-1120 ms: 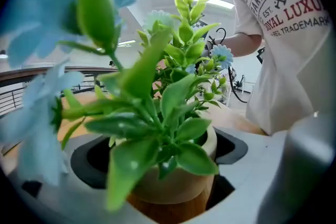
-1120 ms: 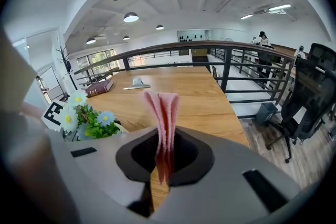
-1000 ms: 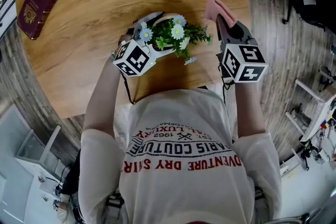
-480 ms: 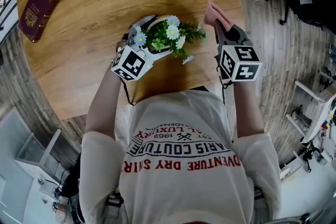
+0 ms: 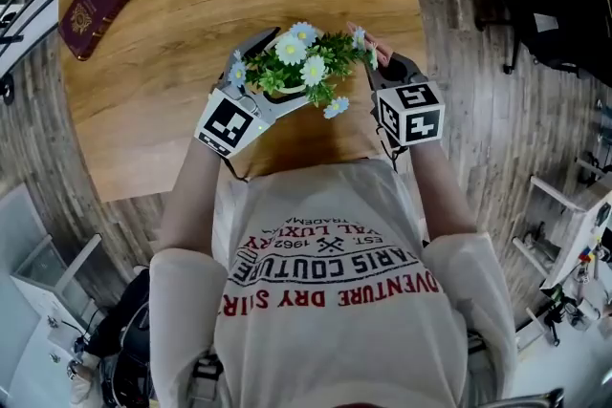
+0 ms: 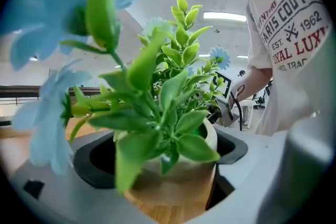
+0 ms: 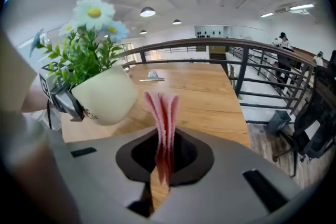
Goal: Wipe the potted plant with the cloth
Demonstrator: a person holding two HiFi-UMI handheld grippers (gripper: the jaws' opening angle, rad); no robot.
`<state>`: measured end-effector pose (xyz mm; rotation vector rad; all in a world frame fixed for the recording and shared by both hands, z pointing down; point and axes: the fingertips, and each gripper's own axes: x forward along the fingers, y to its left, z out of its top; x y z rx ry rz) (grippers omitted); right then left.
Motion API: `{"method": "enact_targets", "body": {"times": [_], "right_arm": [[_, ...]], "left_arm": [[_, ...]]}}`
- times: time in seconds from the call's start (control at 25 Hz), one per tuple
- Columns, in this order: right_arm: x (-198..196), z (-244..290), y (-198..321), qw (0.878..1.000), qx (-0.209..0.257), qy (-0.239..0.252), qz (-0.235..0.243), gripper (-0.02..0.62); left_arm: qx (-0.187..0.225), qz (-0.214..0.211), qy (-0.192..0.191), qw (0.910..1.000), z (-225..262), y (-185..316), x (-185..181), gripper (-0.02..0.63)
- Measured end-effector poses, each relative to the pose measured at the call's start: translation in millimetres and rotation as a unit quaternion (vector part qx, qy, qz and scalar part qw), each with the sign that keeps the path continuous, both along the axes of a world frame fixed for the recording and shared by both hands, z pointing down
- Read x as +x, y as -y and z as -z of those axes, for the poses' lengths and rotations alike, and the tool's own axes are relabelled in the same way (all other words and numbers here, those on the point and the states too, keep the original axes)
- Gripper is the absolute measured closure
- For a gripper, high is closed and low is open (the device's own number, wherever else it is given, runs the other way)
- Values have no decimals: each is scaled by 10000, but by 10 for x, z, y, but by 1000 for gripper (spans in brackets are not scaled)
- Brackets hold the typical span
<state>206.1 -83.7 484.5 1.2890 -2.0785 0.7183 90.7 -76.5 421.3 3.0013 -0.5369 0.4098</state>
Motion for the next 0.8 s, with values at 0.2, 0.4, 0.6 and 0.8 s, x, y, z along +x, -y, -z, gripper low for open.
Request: {"method": "enact_targets", "body": {"times": [0.2, 0.4, 0.6, 0.8], "right_arm": [[-418, 249, -91, 9937, 497, 326, 952, 559], [-715, 427, -230, 9784, 963, 464, 1769, 560], [-924, 522, -449, 9470, 1597, 61, 2787, 559], [-1015, 642, -490, 9342, 2027, 346, 2916, 560]], "left_arm": [[126, -225, -225, 9994, 404, -104, 69, 95], [225, -457, -172, 9986, 560, -216, 83, 95], [112, -825, -39, 9965, 581, -387, 95, 95], [23, -907, -66, 9959, 633, -415, 25, 95]]}}
